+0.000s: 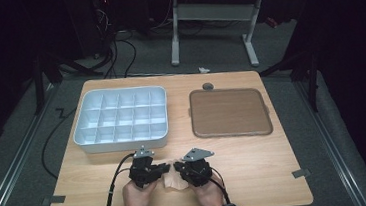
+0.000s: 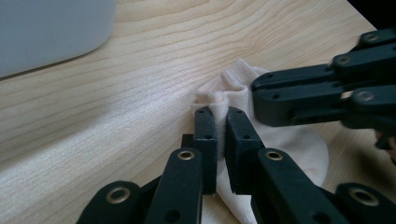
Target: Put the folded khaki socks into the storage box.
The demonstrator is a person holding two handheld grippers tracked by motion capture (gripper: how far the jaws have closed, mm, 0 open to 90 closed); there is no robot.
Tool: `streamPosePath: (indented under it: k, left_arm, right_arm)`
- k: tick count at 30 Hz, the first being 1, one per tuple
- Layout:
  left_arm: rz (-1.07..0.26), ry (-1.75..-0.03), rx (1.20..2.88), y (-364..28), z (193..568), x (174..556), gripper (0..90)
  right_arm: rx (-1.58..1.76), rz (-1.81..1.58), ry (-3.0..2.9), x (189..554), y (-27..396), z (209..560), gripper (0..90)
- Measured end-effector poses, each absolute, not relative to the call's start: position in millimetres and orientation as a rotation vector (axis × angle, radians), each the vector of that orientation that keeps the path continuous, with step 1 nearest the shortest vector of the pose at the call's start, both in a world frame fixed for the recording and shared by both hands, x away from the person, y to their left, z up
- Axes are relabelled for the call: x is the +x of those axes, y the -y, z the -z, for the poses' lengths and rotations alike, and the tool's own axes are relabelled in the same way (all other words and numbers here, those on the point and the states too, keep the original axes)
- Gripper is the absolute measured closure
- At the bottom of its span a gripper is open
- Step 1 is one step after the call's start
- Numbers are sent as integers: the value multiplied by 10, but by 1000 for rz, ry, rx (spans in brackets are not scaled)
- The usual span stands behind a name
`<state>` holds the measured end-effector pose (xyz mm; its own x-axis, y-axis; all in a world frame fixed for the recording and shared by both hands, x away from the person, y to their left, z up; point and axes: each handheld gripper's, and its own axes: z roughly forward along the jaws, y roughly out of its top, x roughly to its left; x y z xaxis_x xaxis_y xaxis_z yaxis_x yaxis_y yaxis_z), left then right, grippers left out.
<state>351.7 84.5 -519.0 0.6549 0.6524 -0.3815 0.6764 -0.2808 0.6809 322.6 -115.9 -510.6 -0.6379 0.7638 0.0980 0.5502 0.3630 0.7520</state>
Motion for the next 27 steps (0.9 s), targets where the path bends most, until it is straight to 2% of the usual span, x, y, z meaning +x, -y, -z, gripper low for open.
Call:
streamPosePath:
  k: [6,27]
  left_arm:
    - [46,-1039,1984,-872,5198,3522,845]
    - [3,-991,1983,-879,5076,3479,845]
  right_arm:
    - [1202,-1090,-2365,3251,1146,5209,877]
    - [1183,-1063,-2367,3317,1128,5236,897]
